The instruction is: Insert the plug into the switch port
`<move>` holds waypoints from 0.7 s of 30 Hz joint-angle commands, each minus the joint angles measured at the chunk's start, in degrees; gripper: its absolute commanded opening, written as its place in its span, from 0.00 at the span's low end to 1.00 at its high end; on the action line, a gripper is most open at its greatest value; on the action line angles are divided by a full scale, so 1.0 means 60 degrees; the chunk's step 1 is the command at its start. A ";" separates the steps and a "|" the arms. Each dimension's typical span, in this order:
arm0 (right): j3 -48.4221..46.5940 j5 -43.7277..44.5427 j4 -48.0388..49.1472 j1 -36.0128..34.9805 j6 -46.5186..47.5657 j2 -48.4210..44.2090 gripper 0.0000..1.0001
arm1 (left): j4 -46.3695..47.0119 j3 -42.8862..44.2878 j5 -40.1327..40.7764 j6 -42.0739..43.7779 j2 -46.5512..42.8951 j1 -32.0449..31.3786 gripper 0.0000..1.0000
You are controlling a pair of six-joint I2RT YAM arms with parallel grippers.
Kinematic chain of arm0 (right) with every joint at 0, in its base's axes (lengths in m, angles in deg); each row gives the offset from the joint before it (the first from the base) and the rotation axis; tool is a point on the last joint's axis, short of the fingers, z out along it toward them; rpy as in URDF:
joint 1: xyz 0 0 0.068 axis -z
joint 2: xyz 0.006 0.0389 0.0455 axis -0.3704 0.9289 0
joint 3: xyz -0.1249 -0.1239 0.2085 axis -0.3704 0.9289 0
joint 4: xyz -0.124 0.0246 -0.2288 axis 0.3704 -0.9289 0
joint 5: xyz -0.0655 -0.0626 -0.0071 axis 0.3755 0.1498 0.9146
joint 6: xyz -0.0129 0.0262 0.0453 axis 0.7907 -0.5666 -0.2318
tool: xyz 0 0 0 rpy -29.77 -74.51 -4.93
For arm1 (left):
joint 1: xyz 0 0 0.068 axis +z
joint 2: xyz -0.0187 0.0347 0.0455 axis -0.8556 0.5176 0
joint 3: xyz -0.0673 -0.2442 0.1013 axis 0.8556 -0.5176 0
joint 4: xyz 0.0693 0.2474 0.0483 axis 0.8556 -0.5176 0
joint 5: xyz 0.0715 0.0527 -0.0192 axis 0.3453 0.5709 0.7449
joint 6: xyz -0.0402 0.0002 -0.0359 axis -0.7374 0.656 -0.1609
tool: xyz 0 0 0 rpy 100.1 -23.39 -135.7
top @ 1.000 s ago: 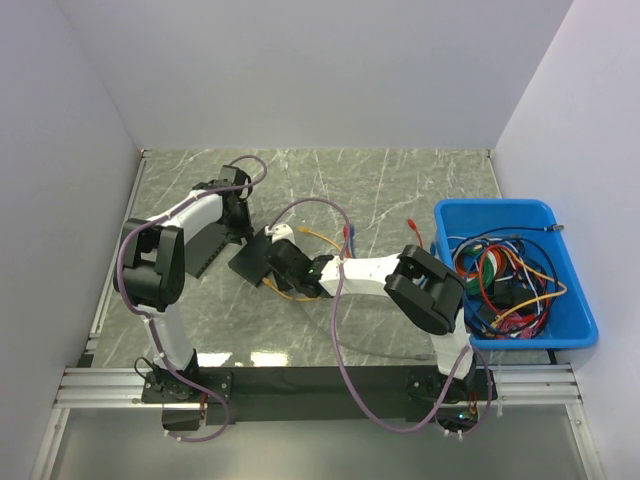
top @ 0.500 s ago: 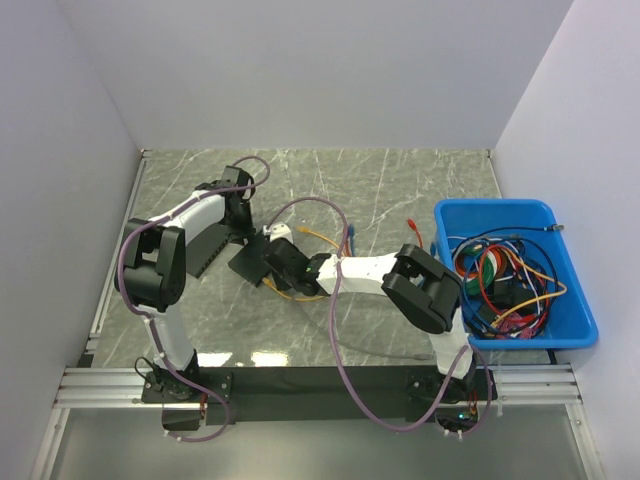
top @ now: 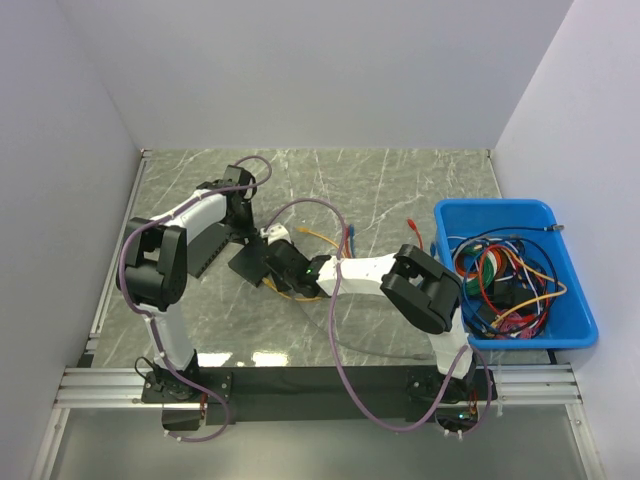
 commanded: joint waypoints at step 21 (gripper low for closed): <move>0.0227 0.0938 0.2014 -0.0014 0.2286 -0.0259 0.00 | -0.0197 0.0106 -0.1011 0.0682 0.0661 -0.0246 0.32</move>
